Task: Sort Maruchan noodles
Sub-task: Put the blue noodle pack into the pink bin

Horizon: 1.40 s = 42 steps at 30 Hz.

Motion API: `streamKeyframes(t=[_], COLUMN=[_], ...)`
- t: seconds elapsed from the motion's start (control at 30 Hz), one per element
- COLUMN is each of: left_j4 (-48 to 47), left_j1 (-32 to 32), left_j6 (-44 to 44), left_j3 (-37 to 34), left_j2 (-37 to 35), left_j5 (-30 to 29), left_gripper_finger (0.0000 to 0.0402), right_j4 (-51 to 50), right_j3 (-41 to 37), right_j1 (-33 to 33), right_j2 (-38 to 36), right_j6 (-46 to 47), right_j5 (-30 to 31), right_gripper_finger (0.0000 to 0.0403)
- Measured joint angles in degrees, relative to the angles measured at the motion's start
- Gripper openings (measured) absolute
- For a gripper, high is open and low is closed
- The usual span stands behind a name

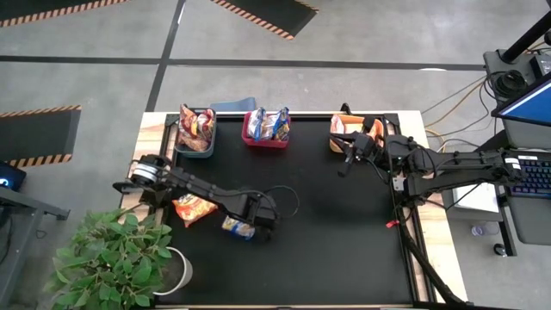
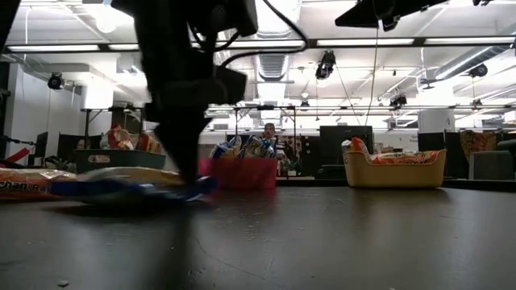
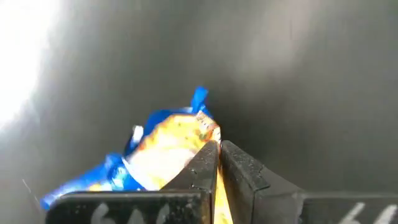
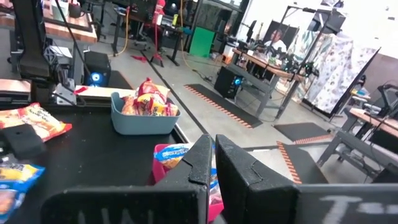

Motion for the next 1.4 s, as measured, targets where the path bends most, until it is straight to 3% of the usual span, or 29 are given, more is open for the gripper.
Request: streamKeyframes(t=[0.1,0.17,0.23,0.33,0.43,0.57,0.67,0.87,1.13,1.23,1.4], left_j4=[7.3,16.4,27.5,30.5,13.8,-14.6,-23.4,-18.5,-4.7,2.3,10.7], left_j1=[0.9,1.4,2.0,2.2,2.1,2.2,2.2,2.2,3.1,3.8,4.0], left_j6=[5.9,11.8,20.9,31.0,30.8,23.9,20.0,22.1,25.8,28.3,36.5], left_j3=[0.0,0.0,0.0,2.1,7.2,13.4,12.7,4.1,-3.8,-2.8,1.6], left_j2=[0.0,0.0,-0.1,-1.2,-1.9,-1.5,-1.5,-1.3,-1.5,-1.2,-1.2], left_j5=[-9.7,-17.4,-20.8,-14.6,-7.8,-4.8,-2.0,6.8,6.7,4.6,-6.1], left_gripper_finger=[0.0002,0.0001,0.0002,0.0001,0.0001,0.0000,0.0000,0.0000,0.0000,0.0000,0.0000], right_j4=[-1.3,-2.0,-2.9,-4.8,-7.7,-10.6,-12.1,-16.0,-16.6,-16.6,-16.6], right_j3=[0.0,0.0,0.0,0.0,0.0,0.0,0.0,0.0,0.0,0.0,0.0], right_j1=[0.0,0.0,0.0,0.0,0.0,0.0,0.0,0.0,0.0,0.0,0.0], right_j2=[0.0,0.0,0.0,0.0,0.0,0.0,0.0,0.0,0.0,0.0,0.0], right_j6=[1.1,1.8,2.8,4.7,6.4,9.1,11.3,15.4,15.9,15.8,15.3], right_j5=[0.0,0.0,0.0,0.0,0.0,0.1,0.3,0.4,0.4,0.4,0.4], right_gripper_finger=[0.0013,0.0013,0.0013,0.0013,0.0013,0.0013,0.0013,0.0013,0.0013,0.0013,0.0013])
